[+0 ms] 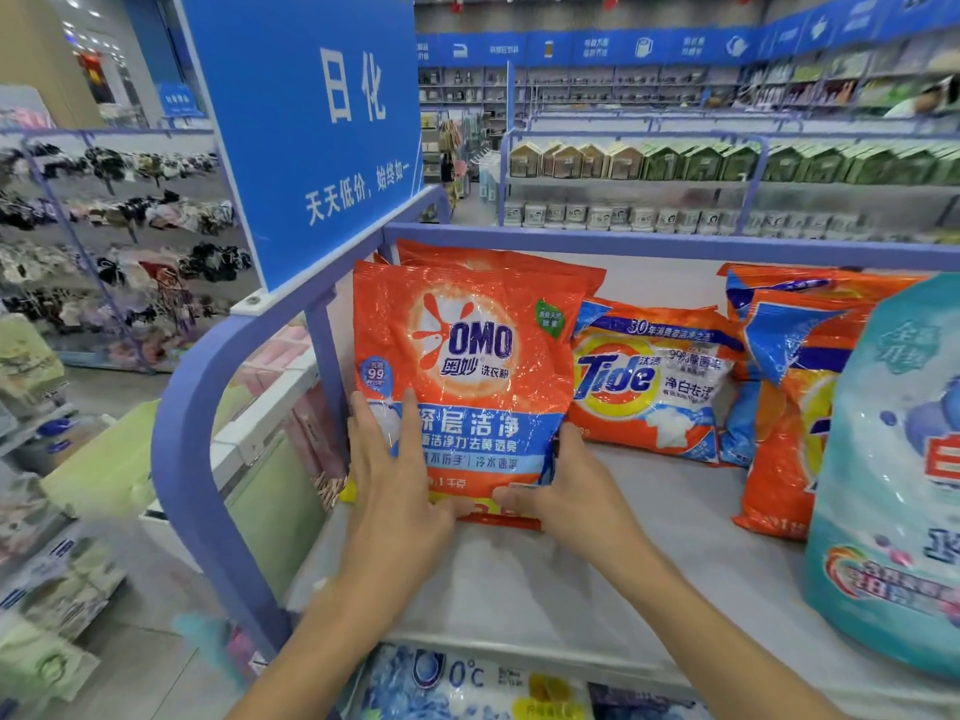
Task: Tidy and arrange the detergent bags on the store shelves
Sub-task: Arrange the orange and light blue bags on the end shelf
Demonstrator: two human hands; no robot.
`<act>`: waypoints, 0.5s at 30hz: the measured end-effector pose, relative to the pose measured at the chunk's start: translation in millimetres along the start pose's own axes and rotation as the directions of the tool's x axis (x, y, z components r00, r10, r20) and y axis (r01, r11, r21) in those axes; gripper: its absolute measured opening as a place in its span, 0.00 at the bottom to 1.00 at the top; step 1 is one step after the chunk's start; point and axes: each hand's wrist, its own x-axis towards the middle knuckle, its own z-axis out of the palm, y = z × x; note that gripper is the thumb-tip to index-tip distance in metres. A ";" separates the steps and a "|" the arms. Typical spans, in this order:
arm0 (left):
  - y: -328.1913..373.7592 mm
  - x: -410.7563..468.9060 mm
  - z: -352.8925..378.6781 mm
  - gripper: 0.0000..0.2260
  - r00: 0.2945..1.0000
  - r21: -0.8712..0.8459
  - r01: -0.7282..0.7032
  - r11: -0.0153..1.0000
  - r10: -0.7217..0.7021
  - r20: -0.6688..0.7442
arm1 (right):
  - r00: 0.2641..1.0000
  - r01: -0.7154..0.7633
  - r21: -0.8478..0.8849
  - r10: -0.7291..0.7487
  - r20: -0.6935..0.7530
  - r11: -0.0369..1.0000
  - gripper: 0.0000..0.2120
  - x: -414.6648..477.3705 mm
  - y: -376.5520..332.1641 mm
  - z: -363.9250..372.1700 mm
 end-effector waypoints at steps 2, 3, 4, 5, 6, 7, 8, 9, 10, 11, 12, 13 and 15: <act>-0.7 4.7 0.9 0.57 1.000 -0.031 0.015 0.999 -0.014 0.005 | 1.000 0.007 0.028 -0.006 -0.009 1.000 0.33 2.8 1.1 2.5; -0.9 6.2 0.8 0.56 0.999 -0.029 0.027 0.999 -0.027 0.017 | 1.000 0.008 0.045 -0.007 -0.010 0.999 0.33 3.0 2.3 3.4; -1.7 7.0 0.9 0.55 0.999 -0.019 0.032 0.999 -0.031 0.020 | 1.000 0.012 0.057 -0.011 -0.010 0.998 0.33 2.1 3.9 4.0; -2.3 6.8 1.3 0.55 1.000 -0.005 0.025 1.000 -0.025 0.015 | 1.000 0.021 0.065 -0.020 -0.016 0.998 0.32 0.4 5.6 4.5; -2.6 5.8 1.4 0.55 1.000 0.006 0.016 1.000 -0.016 0.003 | 0.999 0.036 0.060 -0.035 -0.025 0.998 0.32 -2.2 6.6 4.6; -3.0 4.5 1.5 0.54 1.000 0.013 0.009 1.000 -0.009 -0.007 | 0.998 0.058 0.040 -0.057 -0.038 0.997 0.31 -5.0 6.9 4.8; -2.8 2.8 0.8 0.54 1.000 0.019 0.006 1.000 -0.006 -0.014 | 0.995 0.083 0.008 -0.082 -0.049 0.997 0.31 -8.2 6.7 4.7; -2.9 0.6 0.0 0.53 1.000 0.027 0.003 1.000 -0.003 -0.018 | 0.992 0.107 -0.024 -0.108 -0.059 0.994 0.31 -11.2 6.6 4.9; -3.0 -2.2 -0.9 0.52 1.000 0.037 -0.003 0.999 0.004 -0.021 | 0.989 0.127 -0.060 -0.131 -0.062 0.990 0.31 -14.1 6.6 4.6; -2.7 -5.5 -1.2 0.51 1.000 0.047 -0.006 0.999 0.007 -0.025 | 0.987 0.146 -0.101 -0.153 -0.058 0.984 0.31 -17.2 6.2 3.8; -2.4 -9.7 -1.3 0.50 1.000 0.066 -0.008 0.998 0.010 -0.029 | 0.984 0.161 -0.150 -0.170 -0.047 0.975 0.30 -21.0 5.5 1.9; -1.3 -14.1 -0.7 0.48 0.999 0.098 -0.011 0.995 0.014 -0.031 | 0.982 0.177 -0.194 -0.187 -0.036 0.965 0.30 -25.3 5.4 -1.1; 4.5 -24.0 2.3 0.44 0.999 0.149 -0.019 0.989 0.025 -0.039 | 0.976 0.201 -0.286 -0.216 -0.022 0.937 0.29 -35.7 7.9 -11.9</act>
